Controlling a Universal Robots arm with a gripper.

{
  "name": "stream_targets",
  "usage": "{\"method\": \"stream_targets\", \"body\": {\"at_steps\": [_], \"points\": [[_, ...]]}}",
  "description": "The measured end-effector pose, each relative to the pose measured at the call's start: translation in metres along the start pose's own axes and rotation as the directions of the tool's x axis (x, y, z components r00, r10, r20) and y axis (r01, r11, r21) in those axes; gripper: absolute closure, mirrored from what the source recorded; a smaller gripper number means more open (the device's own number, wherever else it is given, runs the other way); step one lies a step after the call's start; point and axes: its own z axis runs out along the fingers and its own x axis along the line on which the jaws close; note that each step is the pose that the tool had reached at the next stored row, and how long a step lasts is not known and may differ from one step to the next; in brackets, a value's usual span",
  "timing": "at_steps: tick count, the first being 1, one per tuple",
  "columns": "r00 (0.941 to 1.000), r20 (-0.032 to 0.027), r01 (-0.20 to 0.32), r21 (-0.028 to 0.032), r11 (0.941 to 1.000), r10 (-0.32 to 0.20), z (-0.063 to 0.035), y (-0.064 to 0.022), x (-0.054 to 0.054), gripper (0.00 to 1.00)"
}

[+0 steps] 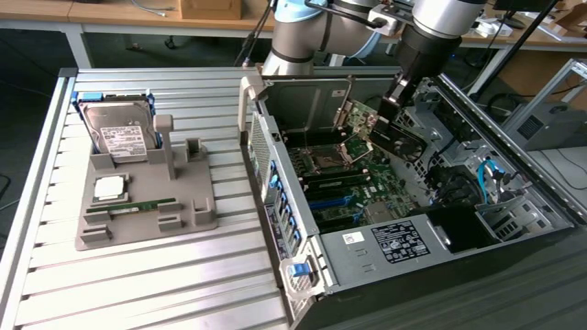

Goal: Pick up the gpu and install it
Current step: 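Insert the gpu into the slot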

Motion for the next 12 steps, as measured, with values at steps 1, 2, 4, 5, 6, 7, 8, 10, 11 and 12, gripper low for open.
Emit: {"method": "stream_targets", "body": {"at_steps": [1, 2, 4, 5, 6, 7, 8, 10, 11, 12], "points": [[1.0, 0.0, 0.007, -0.0002, 1.0, -0.007, 0.0, 0.0, 0.0, 0.73], [0.9999, -0.0002, 0.015, -0.0004, 0.9999, -0.015, 0.0, 0.0, 0.0, 0.73], [0.9996, -0.0003, 0.029, -0.0008, 0.9996, -0.029, 0.0, 0.0, 0.0, 0.73], [0.9994, -0.0004, 0.036, -0.001, 0.9994, -0.036, 0.0, 0.0, 0.0, 0.73], [0.9989, -0.0005, 0.046, -0.0012, 0.9989, -0.046, 0.0, 0.0, 0.0, 0.73], [0.9983, -0.0006, 0.058, -0.0016, 0.9983, -0.058, 0.0, 0.0, 0.0, 0.73], [0.9979, -0.0007, 0.064, -0.0018, 0.9979, -0.064, 0.0, 0.0, 0.0, 0.73], [0.9968, -0.0009, 0.08, -0.0022, 0.9968, -0.08, 0.0, 0.0, 0.0, 0.73], [0.9959, -0.0009, 0.091, -0.0025, 0.9959, -0.091, 0.0001, 0.0, 0.0, 0.73], [0.9949, -0.001, 0.101, -0.0027, 0.9949, -0.101, 0.0001, 0.0, 0.0, 0.73]]}}
